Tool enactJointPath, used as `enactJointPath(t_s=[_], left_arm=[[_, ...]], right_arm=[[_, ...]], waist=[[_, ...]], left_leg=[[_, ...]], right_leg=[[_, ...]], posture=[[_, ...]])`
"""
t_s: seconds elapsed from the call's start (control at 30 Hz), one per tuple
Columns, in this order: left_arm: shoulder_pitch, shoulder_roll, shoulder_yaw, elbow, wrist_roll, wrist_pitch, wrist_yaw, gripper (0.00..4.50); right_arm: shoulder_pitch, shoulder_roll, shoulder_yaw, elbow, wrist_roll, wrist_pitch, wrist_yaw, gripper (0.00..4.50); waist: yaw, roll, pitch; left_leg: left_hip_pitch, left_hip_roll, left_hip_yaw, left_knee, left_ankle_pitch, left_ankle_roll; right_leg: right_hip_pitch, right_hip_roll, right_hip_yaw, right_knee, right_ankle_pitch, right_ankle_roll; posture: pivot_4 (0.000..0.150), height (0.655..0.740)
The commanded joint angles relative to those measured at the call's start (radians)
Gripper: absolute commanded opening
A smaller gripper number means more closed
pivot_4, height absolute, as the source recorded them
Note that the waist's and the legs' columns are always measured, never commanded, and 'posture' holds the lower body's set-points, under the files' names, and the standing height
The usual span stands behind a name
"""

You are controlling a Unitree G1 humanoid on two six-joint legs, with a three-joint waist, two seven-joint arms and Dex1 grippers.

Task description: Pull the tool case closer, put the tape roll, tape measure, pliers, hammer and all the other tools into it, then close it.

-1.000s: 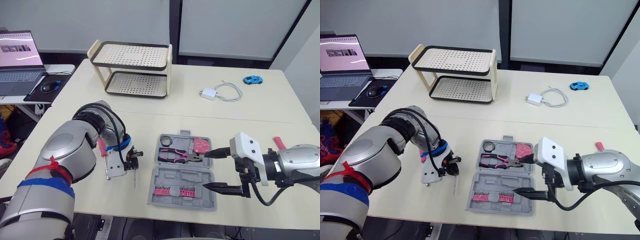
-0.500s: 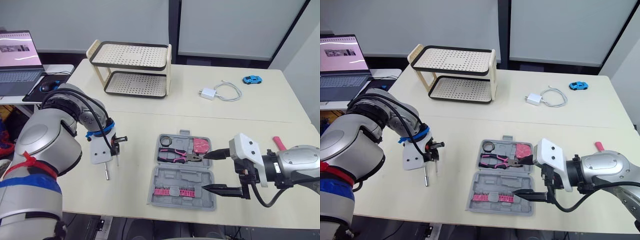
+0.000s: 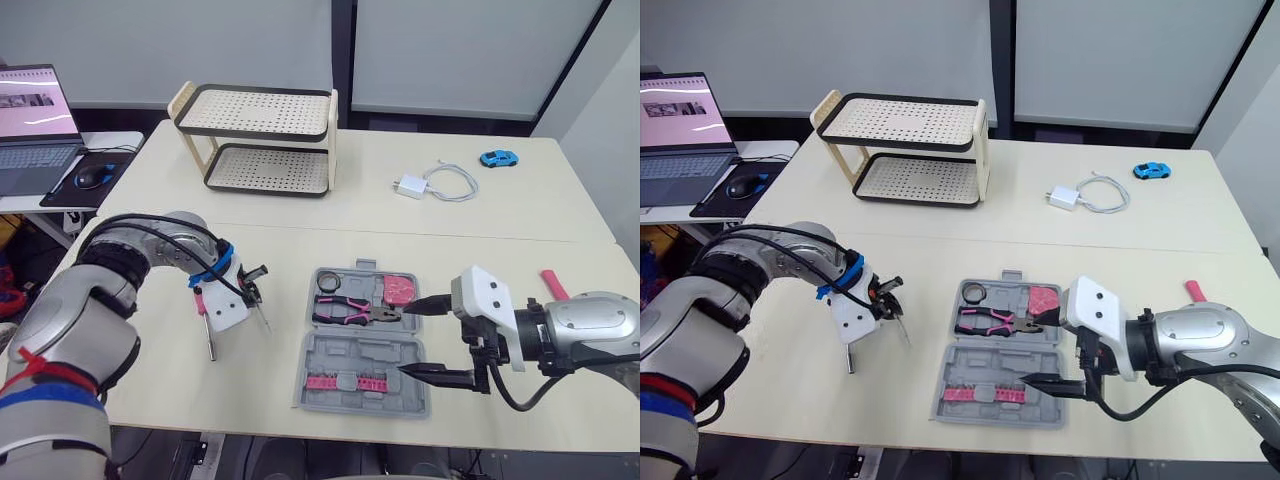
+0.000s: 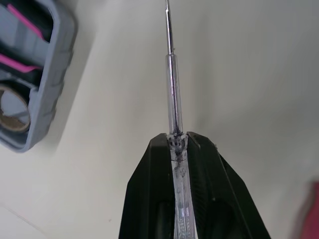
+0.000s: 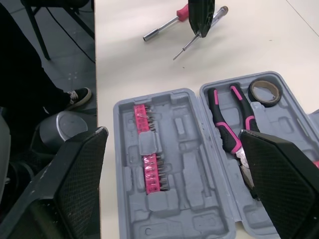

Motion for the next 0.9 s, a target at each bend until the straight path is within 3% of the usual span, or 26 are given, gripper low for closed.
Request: enactJointPath(t_s=[0.03, 0.17, 0.33, 0.47, 0.6, 0.9], left_arm=[[0.071, 0.044, 0.115, -0.149, -0.155, 0.178, -0.059, 0.10], [0.228, 0.082, 0.239, -0.354, -0.332, 0.499, -0.145, 0.10], [0.405, 0.102, 0.407, -0.655, -0.517, 1.100, -0.172, 0.10], [0.518, 0.101, 0.517, -0.880, -0.639, 1.605, -0.108, 0.10], [0.633, 0.070, 0.626, -1.052, -0.723, 1.976, 0.022, 0.10], [0.766, -0.165, 0.799, -1.198, -0.744, 2.309, 0.384, 0.10]], right_arm=[[-0.024, 0.004, 0.007, -0.015, -0.022, -0.016, -0.010, 4.50], [-0.045, 0.012, 0.024, -0.018, -0.031, -0.009, -0.019, 4.50], [-0.061, 0.011, 0.040, -0.019, -0.037, -0.002, -0.014, 4.50], [-0.079, 0.006, 0.041, -0.016, -0.018, 0.016, -0.006, 4.50], [-0.119, 0.011, 0.056, -0.009, -0.021, 0.024, 0.007, 4.50], [-0.156, 0.027, 0.113, 0.011, -0.056, 0.011, 0.024, 4.50]], waist=[[-0.003, 0.000, 0.000], [-0.007, 0.000, 0.000], [-0.009, 0.001, 0.000], [-0.009, 0.001, 0.000], [-0.010, 0.001, 0.000], [0.002, 0.001, 0.000]], left_leg=[[0.000, 0.000, 0.000, 0.000, 0.000, 0.000], [0.000, 0.000, 0.000, 0.000, 0.000, 0.000], [0.001, 0.001, 0.000, 0.000, 0.000, 0.000], [0.001, 0.001, 0.000, 0.000, 0.000, 0.000], [0.002, 0.002, 0.000, 0.000, 0.000, 0.000], [0.002, 0.002, 0.000, 0.000, 0.000, 0.000]], right_leg=[[0.000, 0.000, 0.000, 0.000, 0.000, 0.000], [0.000, 0.000, 0.000, 0.001, 0.000, 0.000], [0.000, 0.001, 0.000, 0.001, 0.000, 0.000], [0.000, 0.002, 0.000, 0.002, 0.000, 0.000], [0.000, 0.002, 0.000, 0.002, -0.001, 0.000], [0.000, 0.002, 0.001, 0.001, 0.000, -0.001]], posture=[[0.150, 0.7350], [0.150, 0.7350], [0.150, 0.7350], [0.150, 0.7350], [0.150, 0.7350], [0.150, 0.7350]])
